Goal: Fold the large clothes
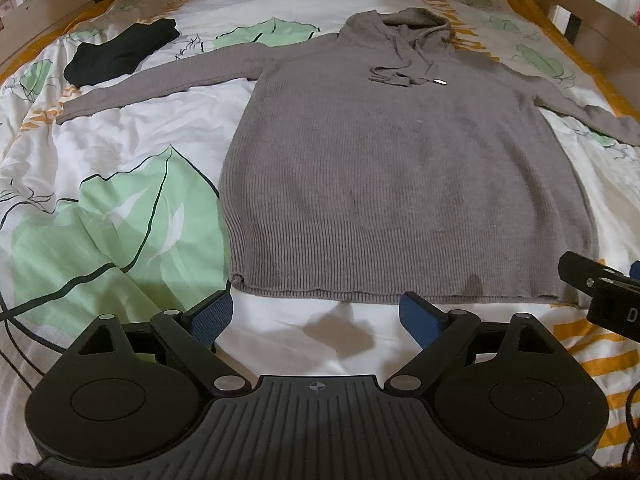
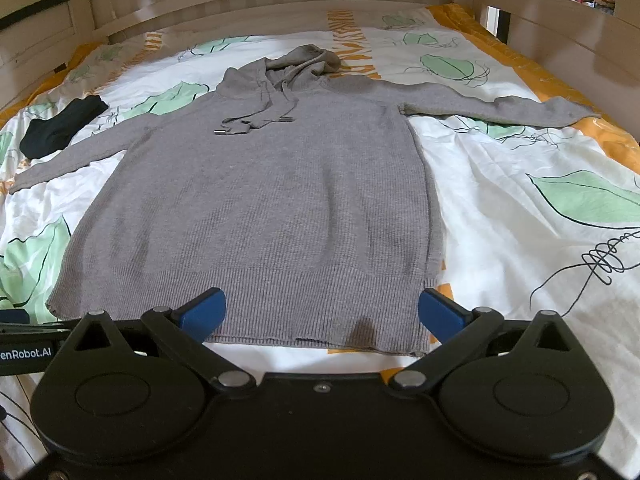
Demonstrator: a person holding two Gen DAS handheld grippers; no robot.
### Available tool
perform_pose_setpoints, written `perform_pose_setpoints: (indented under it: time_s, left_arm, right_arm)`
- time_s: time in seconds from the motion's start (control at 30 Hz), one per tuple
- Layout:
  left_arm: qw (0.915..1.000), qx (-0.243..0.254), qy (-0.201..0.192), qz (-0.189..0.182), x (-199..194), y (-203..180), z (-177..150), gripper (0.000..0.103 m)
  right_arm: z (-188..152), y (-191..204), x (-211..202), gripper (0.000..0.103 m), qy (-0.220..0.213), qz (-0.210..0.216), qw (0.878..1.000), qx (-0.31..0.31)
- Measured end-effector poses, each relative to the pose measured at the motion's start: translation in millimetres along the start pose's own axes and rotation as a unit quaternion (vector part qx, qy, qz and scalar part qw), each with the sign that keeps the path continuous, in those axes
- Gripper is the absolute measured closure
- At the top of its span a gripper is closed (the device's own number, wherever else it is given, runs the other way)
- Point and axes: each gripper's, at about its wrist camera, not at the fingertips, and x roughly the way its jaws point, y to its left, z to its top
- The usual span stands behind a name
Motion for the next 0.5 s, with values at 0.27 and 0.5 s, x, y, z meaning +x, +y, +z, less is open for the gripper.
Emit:
perform_pose_setpoints:
  time_s: [0.27, 0.5]
  left_arm:
    - [0.9993, -0.002, -0.037, -0.007, -8, 0, 19, 0.013]
    - [0.9951, 0.016, -0.097, -0.013, -17, -10, 55, 0.013]
  right_arm:
    - [12, -9, -5, 0.001, -0.034, 0.026, 0.999, 0.009]
    - [37, -18, -6, 0.001, -0.075, 0.037, 0.996, 0.018]
